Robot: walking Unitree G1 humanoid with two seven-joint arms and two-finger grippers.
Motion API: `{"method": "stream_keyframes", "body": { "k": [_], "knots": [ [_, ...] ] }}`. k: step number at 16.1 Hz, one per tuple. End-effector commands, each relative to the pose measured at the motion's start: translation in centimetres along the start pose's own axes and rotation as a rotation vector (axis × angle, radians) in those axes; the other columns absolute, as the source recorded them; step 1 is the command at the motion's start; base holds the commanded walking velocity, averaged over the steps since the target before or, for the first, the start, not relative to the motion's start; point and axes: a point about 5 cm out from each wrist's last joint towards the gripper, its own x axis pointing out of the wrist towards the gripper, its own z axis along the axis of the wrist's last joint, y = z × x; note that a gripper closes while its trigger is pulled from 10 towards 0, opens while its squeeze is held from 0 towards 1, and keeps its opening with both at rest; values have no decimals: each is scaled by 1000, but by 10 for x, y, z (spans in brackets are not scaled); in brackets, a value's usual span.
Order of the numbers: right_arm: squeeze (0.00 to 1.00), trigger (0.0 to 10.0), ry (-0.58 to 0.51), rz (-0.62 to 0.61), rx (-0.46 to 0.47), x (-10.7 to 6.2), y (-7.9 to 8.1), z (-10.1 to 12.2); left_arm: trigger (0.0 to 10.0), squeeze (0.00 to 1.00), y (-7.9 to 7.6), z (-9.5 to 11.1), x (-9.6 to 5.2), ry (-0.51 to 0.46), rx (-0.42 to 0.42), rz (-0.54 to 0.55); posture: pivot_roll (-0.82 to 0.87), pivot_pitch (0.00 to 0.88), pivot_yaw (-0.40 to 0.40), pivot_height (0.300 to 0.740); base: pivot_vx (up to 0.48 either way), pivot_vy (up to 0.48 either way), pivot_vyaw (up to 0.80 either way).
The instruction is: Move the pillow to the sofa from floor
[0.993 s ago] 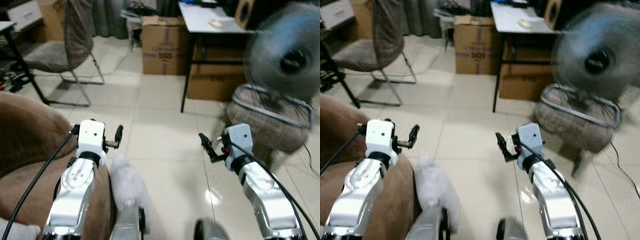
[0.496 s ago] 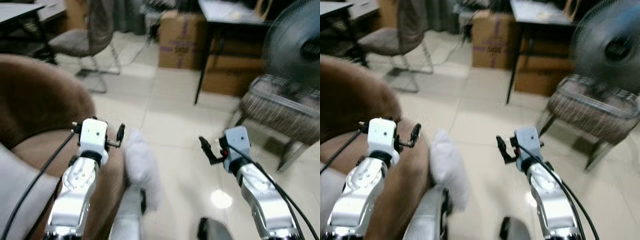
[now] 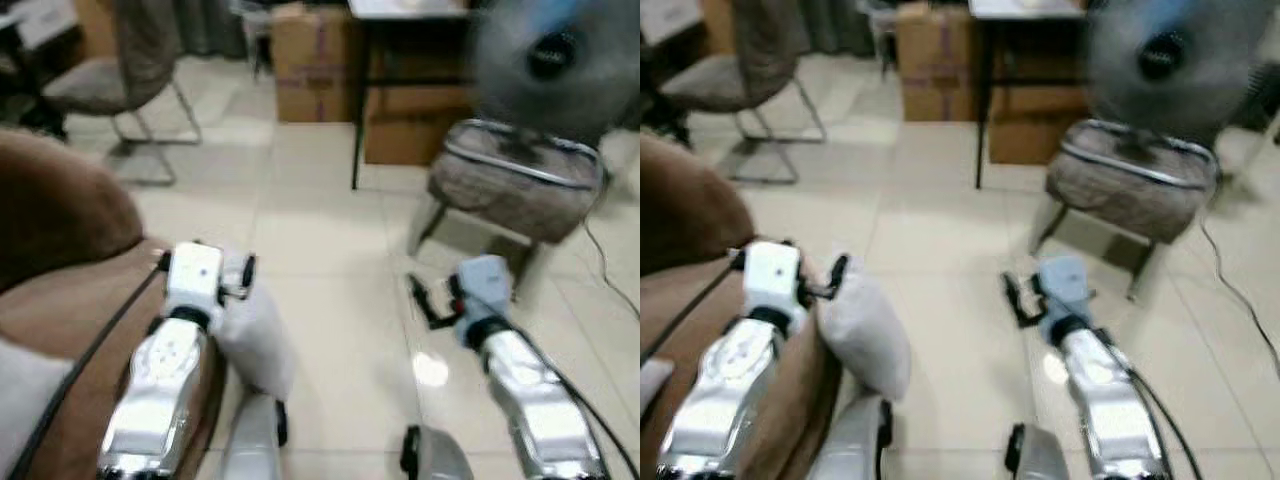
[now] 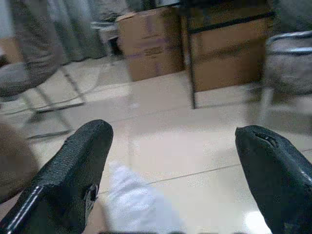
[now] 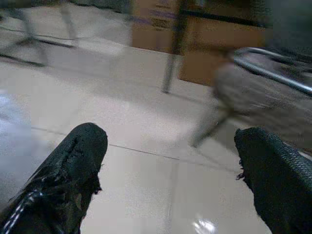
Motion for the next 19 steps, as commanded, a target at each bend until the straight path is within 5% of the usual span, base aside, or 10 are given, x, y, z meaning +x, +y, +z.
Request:
{"method": "stream_keyframes", "body": {
  "k": [1,14,19],
  "knots": [
    [0,10000,-49,24,16,2,5,11,10000,506,8,-2,-1,16,8,20,76,0,22,625,0,0,0],
    [0,10000,-57,34,40,8,3,22,10000,494,7,-1,0,1,-5,41,75,0,1,730,0,0,0],
    [0,10000,-55,18,-32,10,3,22,10000,518,8,1,-2,-19,0,62,73,0,-7,740,0,-88,0]
  ]
}}
